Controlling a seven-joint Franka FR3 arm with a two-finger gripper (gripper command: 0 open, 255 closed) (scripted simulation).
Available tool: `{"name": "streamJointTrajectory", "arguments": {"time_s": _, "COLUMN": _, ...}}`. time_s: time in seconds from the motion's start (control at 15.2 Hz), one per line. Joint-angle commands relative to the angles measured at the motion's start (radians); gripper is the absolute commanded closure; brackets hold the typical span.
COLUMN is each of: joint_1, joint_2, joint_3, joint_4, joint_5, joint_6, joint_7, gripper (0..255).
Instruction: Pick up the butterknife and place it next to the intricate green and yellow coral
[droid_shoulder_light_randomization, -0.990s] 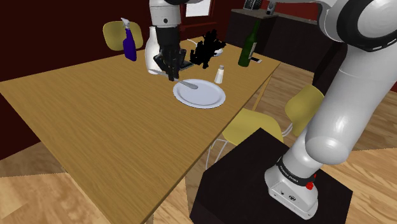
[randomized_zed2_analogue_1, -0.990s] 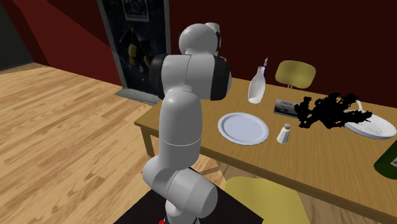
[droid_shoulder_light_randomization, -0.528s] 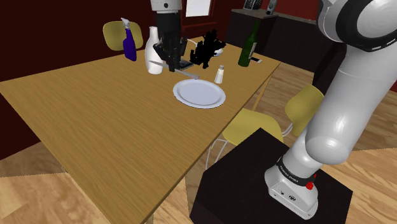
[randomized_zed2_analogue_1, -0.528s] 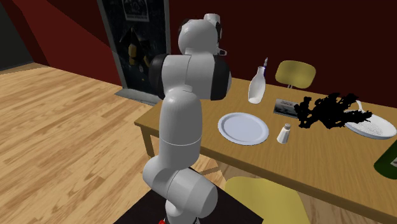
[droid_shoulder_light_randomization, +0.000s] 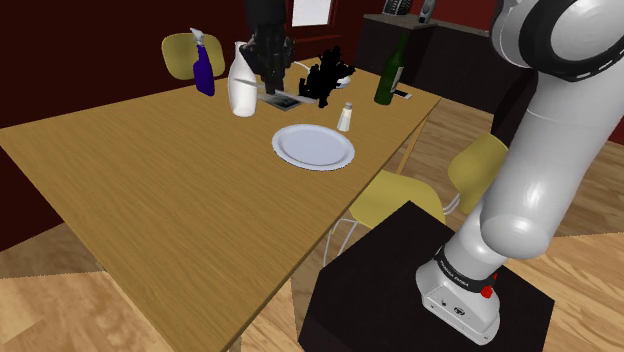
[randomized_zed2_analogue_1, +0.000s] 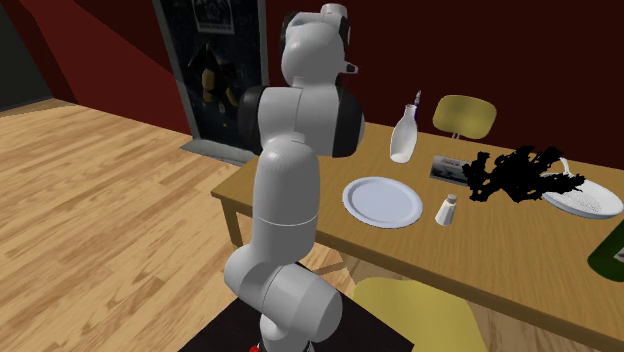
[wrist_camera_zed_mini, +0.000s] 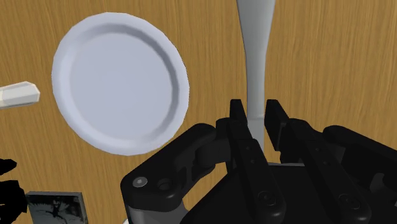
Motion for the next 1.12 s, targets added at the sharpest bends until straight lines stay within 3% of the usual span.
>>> {"name": "streamJointTrajectory", "arguments": {"time_s": 0.0, "joint_1": 0.003, "joint_2": 0.008, "joint_3": 0.001, "joint_4": 0.038, "joint_5": -0.003, "joint_6": -0.032, "joint_7": 0.002, "gripper": 255}}
{"name": "streamJointTrajectory", "arguments": {"time_s": 0.4, "joint_1": 0.019, "joint_2": 0.052, "joint_3": 0.005, "joint_4": 0.180, "joint_5": -0.018, "joint_6": -0.132, "joint_7": 0.012, "gripper": 255}}
{"name": "streamJointTrajectory", "arguments": {"time_s": 1.06, "joint_1": -0.149, "joint_2": -0.093, "joint_3": -0.096, "joint_4": -0.001, "joint_5": -0.006, "joint_6": -0.084, "joint_7": -0.249, "gripper": 255}}
